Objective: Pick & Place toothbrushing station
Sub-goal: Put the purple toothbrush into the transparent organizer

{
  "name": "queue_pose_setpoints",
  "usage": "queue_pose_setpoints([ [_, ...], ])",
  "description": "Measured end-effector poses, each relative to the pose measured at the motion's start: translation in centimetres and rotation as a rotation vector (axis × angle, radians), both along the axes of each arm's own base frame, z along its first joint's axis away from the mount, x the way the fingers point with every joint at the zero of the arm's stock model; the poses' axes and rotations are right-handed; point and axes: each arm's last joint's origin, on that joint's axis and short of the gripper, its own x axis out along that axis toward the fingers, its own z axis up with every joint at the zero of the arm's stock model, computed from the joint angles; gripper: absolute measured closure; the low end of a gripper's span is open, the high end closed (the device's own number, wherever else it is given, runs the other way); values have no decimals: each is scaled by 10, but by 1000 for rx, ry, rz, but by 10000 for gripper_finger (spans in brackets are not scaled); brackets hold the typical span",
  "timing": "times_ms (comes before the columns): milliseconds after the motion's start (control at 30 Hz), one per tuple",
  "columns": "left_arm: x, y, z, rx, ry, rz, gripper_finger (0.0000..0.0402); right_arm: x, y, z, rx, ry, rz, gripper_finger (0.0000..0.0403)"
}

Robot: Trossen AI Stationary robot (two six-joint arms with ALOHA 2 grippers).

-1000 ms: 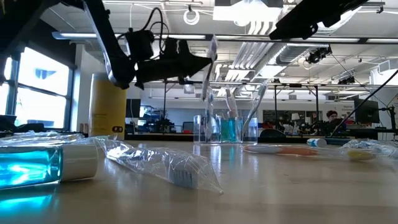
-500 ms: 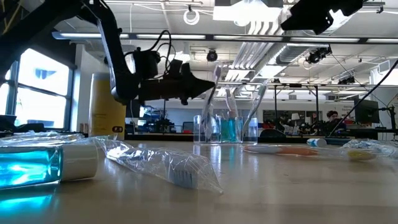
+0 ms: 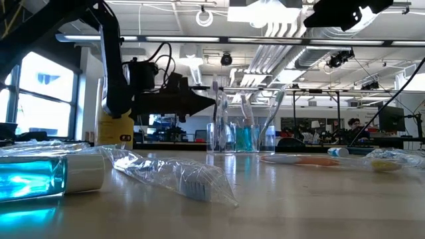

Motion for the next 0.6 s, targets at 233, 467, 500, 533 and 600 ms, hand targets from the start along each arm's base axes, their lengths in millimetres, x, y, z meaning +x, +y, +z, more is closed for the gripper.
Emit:
queue_pose_setpoints([
  [233, -5, -5, -8, -19, 44, -56, 402, 1, 0, 2, -18, -14, 9, 188],
  [467, -6, -6, -11, -69, 65, -60, 402, 1, 0, 1, -29, -7, 14, 188],
  [500, -5, -6, -12, -74, 70, -60, 402, 1, 0, 1, -31, -6, 16, 188],
  [533, -5, -6, -12, -80, 74, -61, 401, 1, 0, 1, -34, -5, 18, 188],
  [600, -5, -6, -13, -84, 80, -60, 402, 1, 0, 1, -38, -5, 19, 188],
])
